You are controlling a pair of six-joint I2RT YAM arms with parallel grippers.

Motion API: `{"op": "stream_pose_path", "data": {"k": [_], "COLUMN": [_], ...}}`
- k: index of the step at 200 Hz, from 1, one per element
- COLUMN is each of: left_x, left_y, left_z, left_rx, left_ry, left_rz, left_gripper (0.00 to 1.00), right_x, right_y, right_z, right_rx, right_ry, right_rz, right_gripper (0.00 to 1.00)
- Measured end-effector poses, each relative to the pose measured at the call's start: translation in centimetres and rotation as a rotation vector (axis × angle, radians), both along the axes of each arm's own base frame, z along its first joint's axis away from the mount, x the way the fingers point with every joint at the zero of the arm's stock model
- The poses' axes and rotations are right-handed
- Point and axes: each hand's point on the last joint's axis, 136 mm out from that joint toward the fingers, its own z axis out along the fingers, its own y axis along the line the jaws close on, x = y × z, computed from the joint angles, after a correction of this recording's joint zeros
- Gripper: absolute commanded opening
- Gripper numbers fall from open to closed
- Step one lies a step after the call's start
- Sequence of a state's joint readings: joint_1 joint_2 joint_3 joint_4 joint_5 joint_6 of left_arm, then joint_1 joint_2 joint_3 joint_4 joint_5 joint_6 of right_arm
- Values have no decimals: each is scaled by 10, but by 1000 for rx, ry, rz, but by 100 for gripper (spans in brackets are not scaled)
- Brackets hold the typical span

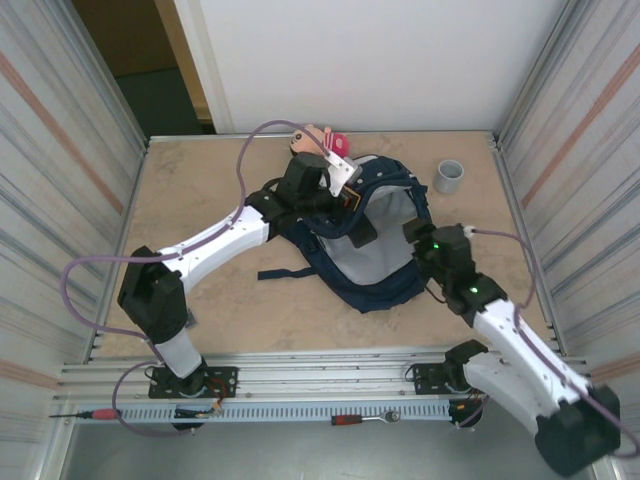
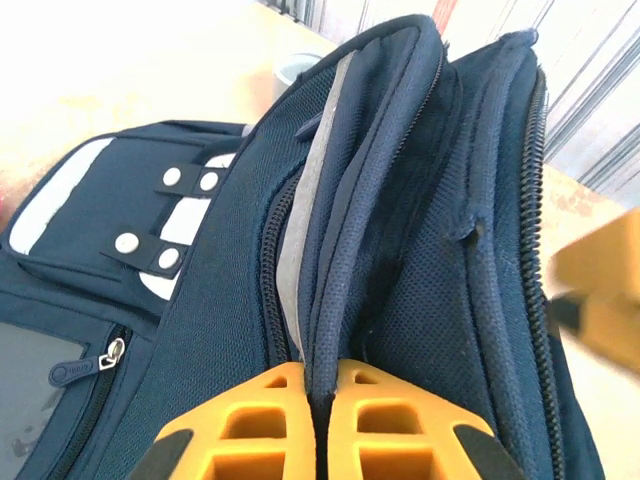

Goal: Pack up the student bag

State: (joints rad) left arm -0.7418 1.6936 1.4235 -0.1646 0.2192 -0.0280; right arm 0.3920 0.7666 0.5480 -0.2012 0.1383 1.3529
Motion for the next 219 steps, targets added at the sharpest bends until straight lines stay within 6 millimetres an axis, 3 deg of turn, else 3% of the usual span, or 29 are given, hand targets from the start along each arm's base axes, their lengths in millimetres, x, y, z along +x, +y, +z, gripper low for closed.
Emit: {"op": "stream_pose_path", "data": {"k": [36, 58, 84, 107, 123, 145, 161, 186, 209, 219], "left_x": [-25, -53, -79, -92, -95, -96, -95, -78, -49, -37], "left_y": [-11, -27, -47, -49, -46, -46, -42, -21, 23, 46], "left_z": [-29, -53, -105, -157, -171, -166, -151, -105, -50, -36], "left_rx": [84, 166, 281, 380, 404, 393, 372, 276, 144, 99], "left_ry": [-25, -43, -32, 15, 34, 37, 37, 33, 22, 31], "left_rz": [-95, -196, -298, -346, -352, -347, -337, -244, -76, 12], "left_gripper": [0, 0, 2, 17, 34, 58, 70, 77, 77, 77], "right_x": [-29, -38, -42, -42, -40, -36, -32, -26, -33, -43], "right_y": [-45, -54, -54, -51, -46, -36, -23, 9, 52, 73], "right_z": [18, 18, 12, 4, -3, -7, -3, 18, 32, 31], "right_rx": [-61, -116, -182, -236, -277, -349, -426, -568, -742, -821], "right_ry": [-36, -10, 35, 67, 84, 93, 73, -18, -129, -173], "right_rz": [-74, -61, -18, 31, 89, 203, 329, 577, 878, 1035], "right_gripper": [72, 72, 72, 70, 68, 68, 68, 68, 68, 69]}}
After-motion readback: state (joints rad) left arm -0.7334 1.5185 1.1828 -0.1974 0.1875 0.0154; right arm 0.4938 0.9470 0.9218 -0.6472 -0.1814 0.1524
